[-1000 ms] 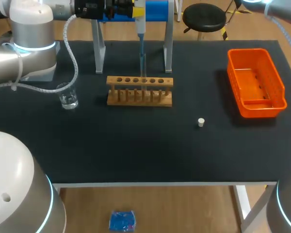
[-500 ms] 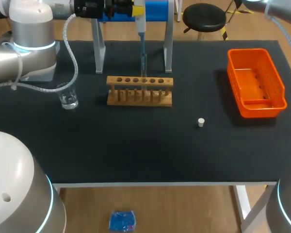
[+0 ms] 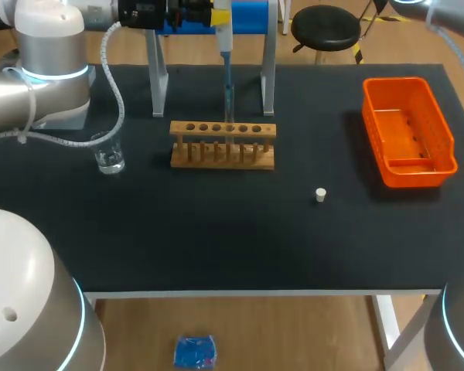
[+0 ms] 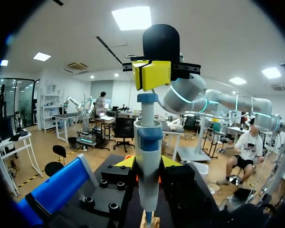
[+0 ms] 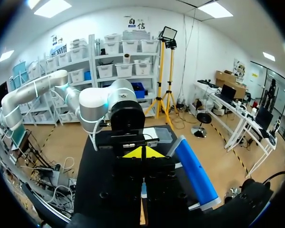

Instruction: Invert the test tube, pick up the pipette, mount the tip to pipette, aspirate from beaker and dispense into the tube, eject the tip, return the pipette, and cap with the stopper.

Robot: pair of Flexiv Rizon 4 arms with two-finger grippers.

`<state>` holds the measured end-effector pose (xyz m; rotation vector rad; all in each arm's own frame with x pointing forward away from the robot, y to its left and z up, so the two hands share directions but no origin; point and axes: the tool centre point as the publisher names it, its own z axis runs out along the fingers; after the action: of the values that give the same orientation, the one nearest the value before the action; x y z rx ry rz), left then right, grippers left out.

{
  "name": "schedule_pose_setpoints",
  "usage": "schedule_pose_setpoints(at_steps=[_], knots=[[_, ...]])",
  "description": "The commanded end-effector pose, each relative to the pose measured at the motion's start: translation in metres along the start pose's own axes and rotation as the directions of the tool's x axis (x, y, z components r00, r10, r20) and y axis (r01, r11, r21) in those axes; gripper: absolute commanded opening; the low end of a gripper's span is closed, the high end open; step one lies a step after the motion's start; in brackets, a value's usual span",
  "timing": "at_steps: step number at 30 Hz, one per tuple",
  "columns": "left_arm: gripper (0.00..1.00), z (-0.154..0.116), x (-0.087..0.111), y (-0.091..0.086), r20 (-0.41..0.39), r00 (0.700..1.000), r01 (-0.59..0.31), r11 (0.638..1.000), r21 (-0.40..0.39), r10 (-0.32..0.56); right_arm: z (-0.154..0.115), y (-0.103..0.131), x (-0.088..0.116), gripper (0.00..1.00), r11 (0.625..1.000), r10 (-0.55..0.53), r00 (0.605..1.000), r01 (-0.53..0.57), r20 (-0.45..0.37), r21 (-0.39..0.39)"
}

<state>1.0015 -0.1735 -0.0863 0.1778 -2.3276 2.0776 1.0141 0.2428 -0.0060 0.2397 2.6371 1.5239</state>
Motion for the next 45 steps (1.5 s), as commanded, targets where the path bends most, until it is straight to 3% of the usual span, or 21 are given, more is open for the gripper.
schedule_pose_setpoints(at_steps=[1,45], knots=[[0.0,0.0,0.0,-0.001,0.0,1.0,0.0,1.0,-0.001,0.0,0.0,0.001,0.0,0.0,1.0,-0.003,1.0,0.003,0.002,0.009],[0.0,0.0,0.0,-0.001,0.0,1.0,0.0,1.0,-0.001,0.0,0.01,-0.028,0.008,0.0,0.998,0.035,0.999,-0.034,-0.025,0.052]])
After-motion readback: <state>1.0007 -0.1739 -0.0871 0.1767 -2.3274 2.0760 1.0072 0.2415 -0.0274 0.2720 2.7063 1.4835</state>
